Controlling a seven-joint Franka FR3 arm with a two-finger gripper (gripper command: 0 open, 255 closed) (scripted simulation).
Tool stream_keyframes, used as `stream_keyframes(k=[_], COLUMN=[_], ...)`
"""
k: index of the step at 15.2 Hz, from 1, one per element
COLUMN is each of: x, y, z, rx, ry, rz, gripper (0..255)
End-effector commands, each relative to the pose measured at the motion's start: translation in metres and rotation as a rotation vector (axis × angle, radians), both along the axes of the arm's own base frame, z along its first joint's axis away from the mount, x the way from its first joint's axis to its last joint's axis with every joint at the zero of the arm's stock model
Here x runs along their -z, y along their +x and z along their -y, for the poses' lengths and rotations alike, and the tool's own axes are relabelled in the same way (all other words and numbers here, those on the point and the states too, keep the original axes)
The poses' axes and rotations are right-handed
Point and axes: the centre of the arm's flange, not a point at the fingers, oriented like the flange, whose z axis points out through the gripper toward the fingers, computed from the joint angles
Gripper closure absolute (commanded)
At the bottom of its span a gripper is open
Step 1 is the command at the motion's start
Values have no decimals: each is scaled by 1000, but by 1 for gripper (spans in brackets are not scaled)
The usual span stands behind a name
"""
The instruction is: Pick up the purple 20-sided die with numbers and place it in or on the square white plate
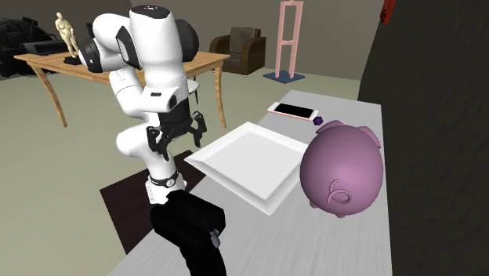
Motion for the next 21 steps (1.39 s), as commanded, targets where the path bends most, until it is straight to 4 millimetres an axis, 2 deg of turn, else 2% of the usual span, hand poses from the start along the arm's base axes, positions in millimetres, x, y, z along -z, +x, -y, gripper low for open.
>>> stream_keyframes(k=[1, 21], x=[0, -42], y=[0, 91], z=[0, -244], rx=[0, 114], ry=[0, -14], rz=[0, 47], gripper=[0, 0])
